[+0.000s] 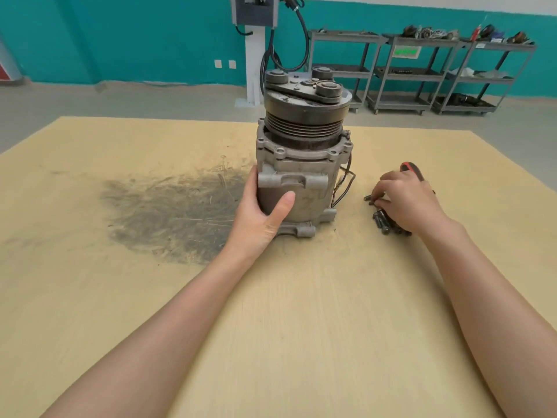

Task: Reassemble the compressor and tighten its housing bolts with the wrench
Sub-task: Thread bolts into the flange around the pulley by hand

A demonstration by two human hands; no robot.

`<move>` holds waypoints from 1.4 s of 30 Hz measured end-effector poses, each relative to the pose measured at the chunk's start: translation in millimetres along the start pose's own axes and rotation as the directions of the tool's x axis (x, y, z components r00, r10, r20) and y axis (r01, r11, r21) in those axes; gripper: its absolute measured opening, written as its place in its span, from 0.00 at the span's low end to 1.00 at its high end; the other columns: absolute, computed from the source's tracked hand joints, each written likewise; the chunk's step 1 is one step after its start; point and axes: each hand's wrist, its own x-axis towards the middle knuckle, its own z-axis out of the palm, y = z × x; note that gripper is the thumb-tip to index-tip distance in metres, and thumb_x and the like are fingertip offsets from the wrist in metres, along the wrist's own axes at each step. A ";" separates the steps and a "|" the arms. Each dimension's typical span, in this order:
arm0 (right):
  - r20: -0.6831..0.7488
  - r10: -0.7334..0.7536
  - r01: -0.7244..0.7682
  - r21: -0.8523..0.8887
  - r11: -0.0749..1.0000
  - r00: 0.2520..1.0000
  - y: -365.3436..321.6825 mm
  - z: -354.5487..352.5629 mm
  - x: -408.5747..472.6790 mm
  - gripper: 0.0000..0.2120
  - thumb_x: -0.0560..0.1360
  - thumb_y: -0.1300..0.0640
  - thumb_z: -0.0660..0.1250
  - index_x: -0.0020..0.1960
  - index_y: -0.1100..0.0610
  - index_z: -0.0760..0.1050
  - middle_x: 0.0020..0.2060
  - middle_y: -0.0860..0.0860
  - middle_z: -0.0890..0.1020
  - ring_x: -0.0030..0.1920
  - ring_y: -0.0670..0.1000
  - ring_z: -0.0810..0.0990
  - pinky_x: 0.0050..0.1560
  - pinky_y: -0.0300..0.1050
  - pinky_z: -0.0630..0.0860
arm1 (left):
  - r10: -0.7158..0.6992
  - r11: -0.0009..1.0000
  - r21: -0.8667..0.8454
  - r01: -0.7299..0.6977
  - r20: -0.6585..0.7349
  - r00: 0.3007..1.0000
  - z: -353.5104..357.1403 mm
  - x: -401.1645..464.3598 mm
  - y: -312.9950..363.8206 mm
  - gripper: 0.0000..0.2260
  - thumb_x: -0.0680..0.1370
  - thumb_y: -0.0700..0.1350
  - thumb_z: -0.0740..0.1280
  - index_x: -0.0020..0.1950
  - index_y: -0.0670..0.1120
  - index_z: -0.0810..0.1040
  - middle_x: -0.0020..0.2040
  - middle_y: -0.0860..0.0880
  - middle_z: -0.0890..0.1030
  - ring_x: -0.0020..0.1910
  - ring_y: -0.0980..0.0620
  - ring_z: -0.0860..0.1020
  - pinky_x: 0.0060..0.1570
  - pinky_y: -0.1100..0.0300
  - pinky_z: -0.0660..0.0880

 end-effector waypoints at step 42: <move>-0.032 -0.206 0.088 0.959 0.269 0.978 -71.1 -113.8 -6.9 0.05 0.73 0.65 0.70 0.46 0.57 0.79 0.33 0.47 0.84 0.37 0.43 0.81 0.40 0.32 0.76 | -0.010 0.998 -0.064 0.015 0.077 0.997 -2.8 -2.7 3.4 0.57 0.62 0.72 0.74 0.80 0.42 0.56 0.76 0.49 0.68 0.75 0.54 0.66 0.76 0.46 0.62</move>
